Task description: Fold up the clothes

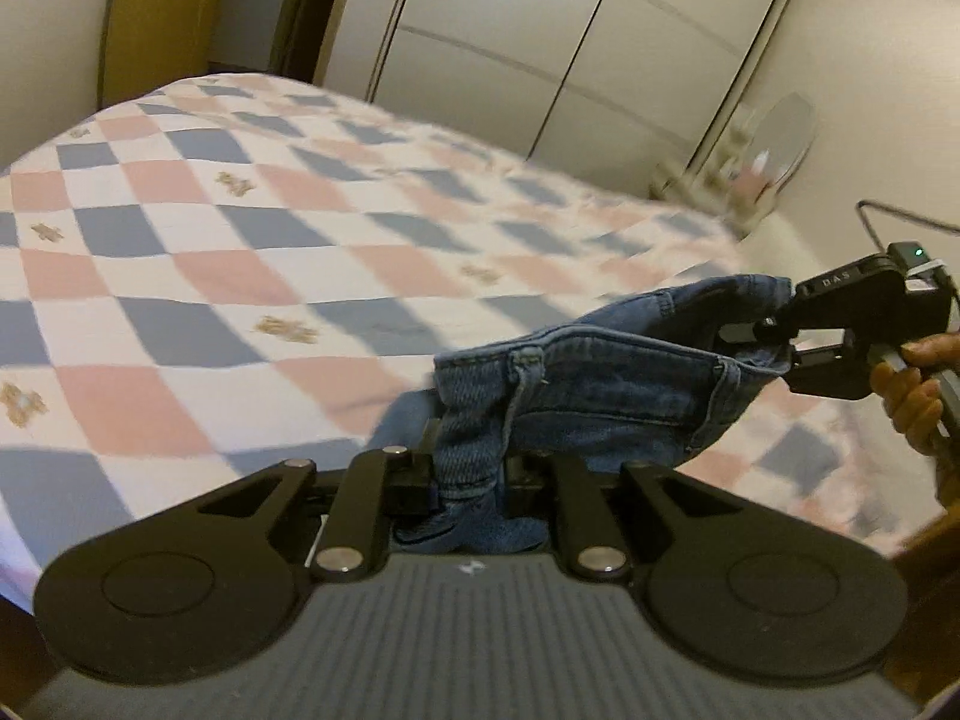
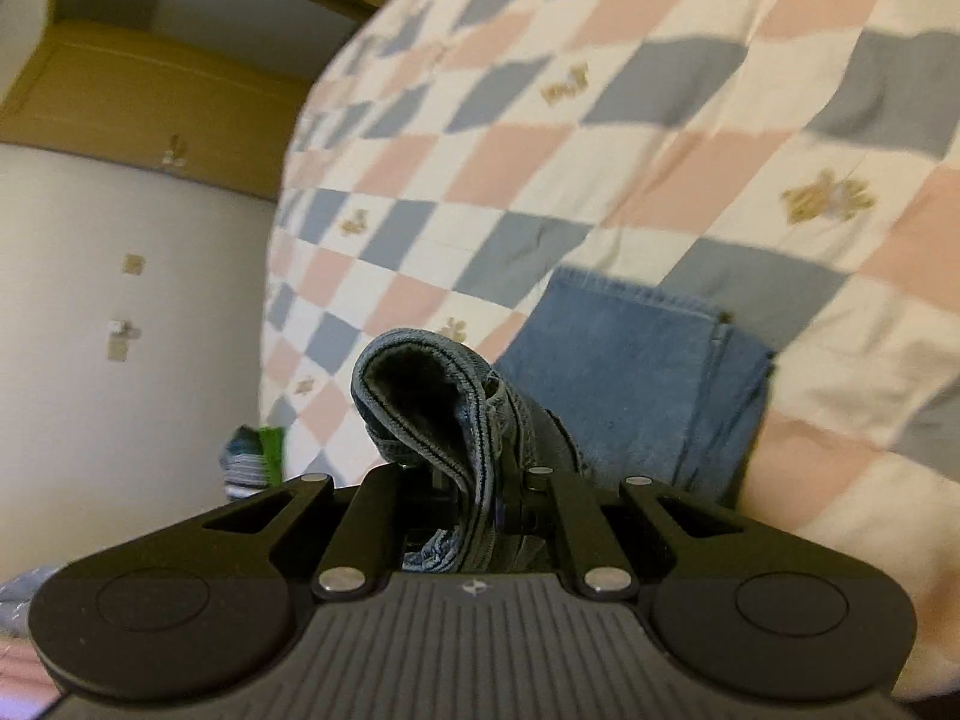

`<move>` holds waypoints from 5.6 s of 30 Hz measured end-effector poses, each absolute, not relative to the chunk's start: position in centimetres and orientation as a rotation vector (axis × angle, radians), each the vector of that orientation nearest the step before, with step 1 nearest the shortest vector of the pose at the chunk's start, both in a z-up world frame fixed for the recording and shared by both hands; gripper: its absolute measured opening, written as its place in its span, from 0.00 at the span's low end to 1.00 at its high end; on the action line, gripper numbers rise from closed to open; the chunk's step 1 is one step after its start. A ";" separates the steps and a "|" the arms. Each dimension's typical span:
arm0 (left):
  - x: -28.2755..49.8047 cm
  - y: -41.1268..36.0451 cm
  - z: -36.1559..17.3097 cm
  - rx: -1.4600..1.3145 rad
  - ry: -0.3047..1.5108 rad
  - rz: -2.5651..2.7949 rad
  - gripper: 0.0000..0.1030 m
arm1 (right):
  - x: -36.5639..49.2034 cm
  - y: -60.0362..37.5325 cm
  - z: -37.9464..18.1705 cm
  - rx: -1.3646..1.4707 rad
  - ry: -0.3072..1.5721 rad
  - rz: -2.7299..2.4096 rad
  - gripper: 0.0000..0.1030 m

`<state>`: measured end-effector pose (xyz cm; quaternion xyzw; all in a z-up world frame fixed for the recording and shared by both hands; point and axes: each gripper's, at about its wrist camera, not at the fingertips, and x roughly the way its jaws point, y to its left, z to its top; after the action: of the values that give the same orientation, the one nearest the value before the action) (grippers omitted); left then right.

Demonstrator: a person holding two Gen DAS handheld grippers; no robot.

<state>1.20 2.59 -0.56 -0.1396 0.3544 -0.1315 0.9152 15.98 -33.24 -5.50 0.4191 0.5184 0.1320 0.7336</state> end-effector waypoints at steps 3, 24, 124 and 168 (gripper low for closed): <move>-0.4 0.2 0.7 -0.354 0.680 -0.284 0.11 | 13.5 -37.1 -1.8 0.947 1.106 0.320 0.10; 5.7 11.3 34.2 0.026 -0.123 0.176 0.11 | 37.3 -13.9 24.0 1.003 0.489 0.924 0.10; 32.2 34.2 -23.1 -0.604 1.101 0.102 0.46 | -10.8 -37.5 -28.3 1.401 0.534 -0.874 0.44; 22.5 24.7 -14.9 -0.451 1.094 0.015 0.32 | -5.8 -43.1 -18.9 1.020 0.724 -0.921 0.50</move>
<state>22.47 24.72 -14.93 -0.2124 0.5158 0.0073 0.8300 -5.83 -43.10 -18.89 0.4602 0.3267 -0.4156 0.7133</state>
